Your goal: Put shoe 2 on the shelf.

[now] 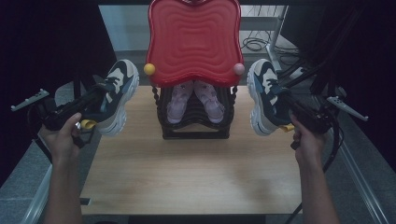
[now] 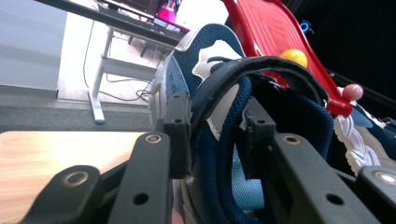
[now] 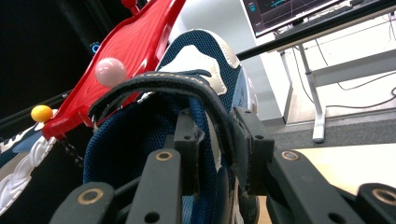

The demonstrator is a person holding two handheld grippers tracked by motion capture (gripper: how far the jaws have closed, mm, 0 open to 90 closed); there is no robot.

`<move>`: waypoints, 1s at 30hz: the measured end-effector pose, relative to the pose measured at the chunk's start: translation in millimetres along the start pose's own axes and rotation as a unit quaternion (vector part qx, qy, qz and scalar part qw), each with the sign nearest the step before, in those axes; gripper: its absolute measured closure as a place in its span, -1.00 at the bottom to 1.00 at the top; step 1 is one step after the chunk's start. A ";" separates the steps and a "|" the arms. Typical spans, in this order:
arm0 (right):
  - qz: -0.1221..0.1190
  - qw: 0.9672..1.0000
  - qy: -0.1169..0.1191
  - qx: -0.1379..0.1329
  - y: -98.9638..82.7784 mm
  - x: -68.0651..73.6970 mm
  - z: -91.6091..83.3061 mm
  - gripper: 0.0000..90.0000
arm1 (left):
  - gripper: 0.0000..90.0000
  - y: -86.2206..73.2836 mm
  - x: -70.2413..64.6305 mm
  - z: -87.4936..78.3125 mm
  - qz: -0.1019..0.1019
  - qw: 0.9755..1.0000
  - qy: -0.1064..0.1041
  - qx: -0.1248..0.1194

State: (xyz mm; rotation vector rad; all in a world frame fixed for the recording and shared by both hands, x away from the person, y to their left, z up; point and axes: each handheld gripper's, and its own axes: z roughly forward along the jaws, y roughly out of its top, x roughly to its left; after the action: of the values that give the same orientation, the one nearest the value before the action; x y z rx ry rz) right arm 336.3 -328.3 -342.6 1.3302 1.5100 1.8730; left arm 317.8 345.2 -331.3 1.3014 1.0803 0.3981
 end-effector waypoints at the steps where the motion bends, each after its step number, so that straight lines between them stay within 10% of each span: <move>1: -0.002 1.000 0.001 0.000 2.9 1.5 1.8 0.61 | 0.53 1.7 0.0 1.1 -0.002 1.000 -0.001 0.000; 30: -0.004 1.000 0.022 -0.019 42.4 22.2 13.3 0.60 | 0.53 43.0 -21.4 14.2 0.036 0.999 0.001 -0.026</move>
State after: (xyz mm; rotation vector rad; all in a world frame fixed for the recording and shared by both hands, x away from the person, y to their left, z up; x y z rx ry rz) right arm 347.7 -318.6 -295.3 1.2712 1.4926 1.9277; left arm 332.6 332.9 -285.0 1.2967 1.0208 0.4775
